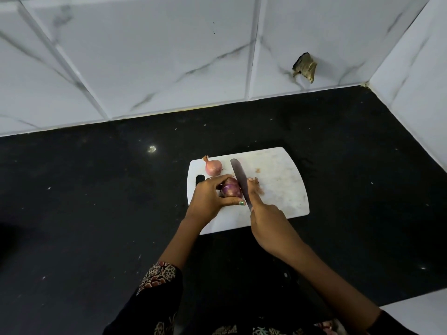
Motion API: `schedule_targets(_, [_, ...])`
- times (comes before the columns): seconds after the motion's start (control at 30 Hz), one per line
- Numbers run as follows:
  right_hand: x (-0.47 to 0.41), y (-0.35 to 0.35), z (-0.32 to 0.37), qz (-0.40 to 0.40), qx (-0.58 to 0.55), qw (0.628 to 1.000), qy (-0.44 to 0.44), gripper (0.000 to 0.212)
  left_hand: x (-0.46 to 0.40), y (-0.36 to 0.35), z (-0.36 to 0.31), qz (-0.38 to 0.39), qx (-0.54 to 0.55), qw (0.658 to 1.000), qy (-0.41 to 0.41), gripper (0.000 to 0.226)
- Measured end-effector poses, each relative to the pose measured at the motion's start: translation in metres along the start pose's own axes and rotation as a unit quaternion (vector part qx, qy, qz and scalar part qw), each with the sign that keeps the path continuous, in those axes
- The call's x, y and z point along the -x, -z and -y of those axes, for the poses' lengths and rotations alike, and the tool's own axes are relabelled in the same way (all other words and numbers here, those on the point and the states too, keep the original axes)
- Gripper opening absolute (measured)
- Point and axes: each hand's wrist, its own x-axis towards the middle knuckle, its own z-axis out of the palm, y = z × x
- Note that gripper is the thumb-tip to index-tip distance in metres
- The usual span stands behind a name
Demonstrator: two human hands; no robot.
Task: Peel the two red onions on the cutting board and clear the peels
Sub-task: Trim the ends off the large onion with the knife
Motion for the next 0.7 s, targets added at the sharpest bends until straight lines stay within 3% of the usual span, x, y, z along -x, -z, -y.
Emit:
schedule_targets(0.4, [-0.0054,0.0056,0.0021,0.024,0.026,0.999,-0.009,0.075,-0.0026,-0.0053,0.0044,-0.017,0.013,1.000,0.009,0.038])
schedule_targets(0.7, [-0.0043,0.0053,0.0073,0.026,0.111,0.993,-0.011,0.083,-0.0047,-0.0054,0.0038,-0.008,-0.008,1.000,0.026,0.040])
